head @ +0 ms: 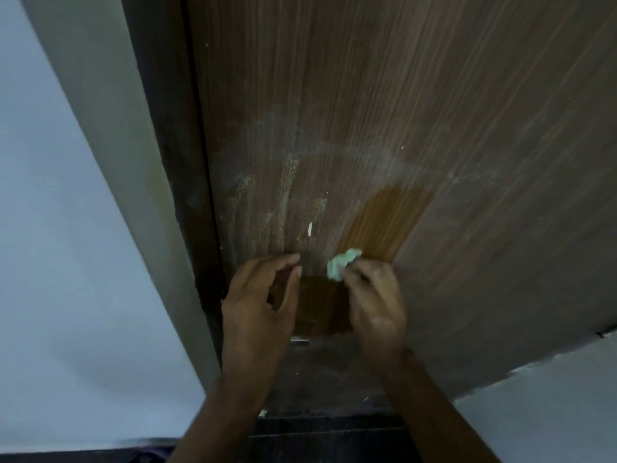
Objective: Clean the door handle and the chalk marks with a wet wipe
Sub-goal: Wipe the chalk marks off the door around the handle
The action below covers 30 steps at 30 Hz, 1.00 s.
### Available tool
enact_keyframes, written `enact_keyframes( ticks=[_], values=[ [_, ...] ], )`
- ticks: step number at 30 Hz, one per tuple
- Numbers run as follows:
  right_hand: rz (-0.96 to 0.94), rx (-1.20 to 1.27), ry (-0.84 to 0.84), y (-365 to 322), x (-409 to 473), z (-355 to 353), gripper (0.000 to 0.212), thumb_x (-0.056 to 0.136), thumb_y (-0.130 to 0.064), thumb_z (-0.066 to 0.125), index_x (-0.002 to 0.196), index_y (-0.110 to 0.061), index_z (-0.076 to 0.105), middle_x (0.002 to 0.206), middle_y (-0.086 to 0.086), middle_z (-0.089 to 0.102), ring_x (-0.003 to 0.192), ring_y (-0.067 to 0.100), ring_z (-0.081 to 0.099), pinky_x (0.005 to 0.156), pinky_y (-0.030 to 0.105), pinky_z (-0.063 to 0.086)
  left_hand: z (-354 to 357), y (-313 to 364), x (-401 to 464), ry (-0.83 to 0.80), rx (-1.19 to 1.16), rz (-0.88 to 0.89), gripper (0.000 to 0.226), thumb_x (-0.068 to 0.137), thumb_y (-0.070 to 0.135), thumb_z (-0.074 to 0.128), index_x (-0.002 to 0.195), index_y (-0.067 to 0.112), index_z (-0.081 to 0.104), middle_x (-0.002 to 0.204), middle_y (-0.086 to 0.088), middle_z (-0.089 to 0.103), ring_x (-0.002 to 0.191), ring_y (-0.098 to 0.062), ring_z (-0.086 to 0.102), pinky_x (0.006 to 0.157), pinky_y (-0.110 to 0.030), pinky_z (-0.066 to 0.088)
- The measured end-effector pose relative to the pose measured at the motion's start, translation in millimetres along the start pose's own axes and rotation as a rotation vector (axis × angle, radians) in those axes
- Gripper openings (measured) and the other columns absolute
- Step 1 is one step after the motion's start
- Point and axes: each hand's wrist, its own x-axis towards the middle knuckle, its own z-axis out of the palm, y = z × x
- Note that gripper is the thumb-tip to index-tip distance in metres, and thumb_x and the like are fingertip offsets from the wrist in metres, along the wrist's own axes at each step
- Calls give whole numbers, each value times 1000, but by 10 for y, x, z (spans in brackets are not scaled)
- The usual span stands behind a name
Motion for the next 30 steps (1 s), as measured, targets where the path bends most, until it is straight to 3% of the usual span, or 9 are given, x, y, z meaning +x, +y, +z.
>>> enact_keyframes(
  ticks=[3, 5, 7, 13, 15, 17, 20, 25, 30],
  values=[
    [-50, 20, 239, -55, 601, -101, 19, 95, 5, 64, 112, 5, 72, 106, 15, 66, 94, 24, 63, 87, 30, 53, -41, -31, -1, 20, -2, -4, 22, 89, 16, 72, 110, 16, 74, 106, 5, 68, 96, 1, 61, 90, -1, 43],
    [-89, -7, 299, -78, 811, -93, 19, 93, 8, 66, 110, 6, 73, 103, 17, 67, 91, 24, 64, 82, 32, 54, -57, -54, 4, 35, -12, -15, 22, 89, 17, 71, 110, 15, 75, 108, 3, 69, 98, 0, 62, 91, -4, 45],
    [-120, -23, 215, -89, 727, -29, 19, 94, 6, 66, 112, 7, 71, 103, 19, 69, 92, 27, 64, 85, 31, 54, -69, -76, 5, 44, -13, -34, 21, 89, 18, 71, 110, 14, 75, 107, 2, 70, 99, 0, 62, 92, -7, 47],
    [-208, -55, -334, -20, -160, 203, 27, 88, 9, 70, 114, 9, 66, 117, 22, 64, 102, 34, 64, 85, 43, 58, -95, -138, -41, 69, 17, -47, 21, 88, 19, 70, 107, 12, 76, 105, 1, 71, 97, 0, 61, 91, -7, 47],
    [-196, -22, -313, 3, -149, 202, 24, 92, 6, 66, 116, 7, 64, 120, 18, 60, 105, 31, 62, 91, 40, 56, -100, -145, -65, 72, 19, -60, 21, 87, 20, 70, 107, 13, 76, 106, 3, 70, 97, 2, 60, 91, -2, 44],
    [-172, 17, -183, -3, 33, 202, 22, 97, 3, 62, 118, 5, 65, 120, 14, 60, 107, 26, 61, 99, 31, 51, -92, -151, -79, 65, 26, -63, 21, 86, 17, 72, 107, 14, 76, 106, 6, 68, 100, 3, 58, 91, 1, 41],
    [-162, 35, -54, -37, 244, 222, 24, 96, 5, 64, 119, 4, 65, 116, 14, 63, 106, 23, 61, 99, 29, 49, -67, -152, -96, 55, 9, -70, 23, 85, 12, 75, 108, 14, 75, 108, 6, 68, 101, 1, 59, 93, -1, 42],
    [-201, 9, -253, -48, -63, 216, 24, 95, 6, 64, 119, 6, 63, 121, 16, 58, 105, 30, 61, 93, 38, 54, -62, -162, -111, 63, 18, -55, 25, 84, 10, 77, 109, 14, 75, 108, 9, 66, 100, 3, 59, 93, -2, 42],
    [-133, 31, -133, -117, 134, 305, 23, 98, 1, 61, 121, 2, 66, 118, 12, 62, 106, 21, 60, 98, 28, 50, -66, -179, -101, 71, 26, -52, 24, 84, 9, 77, 107, 11, 76, 106, 8, 66, 99, 0, 60, 93, -4, 45]
  ],
)
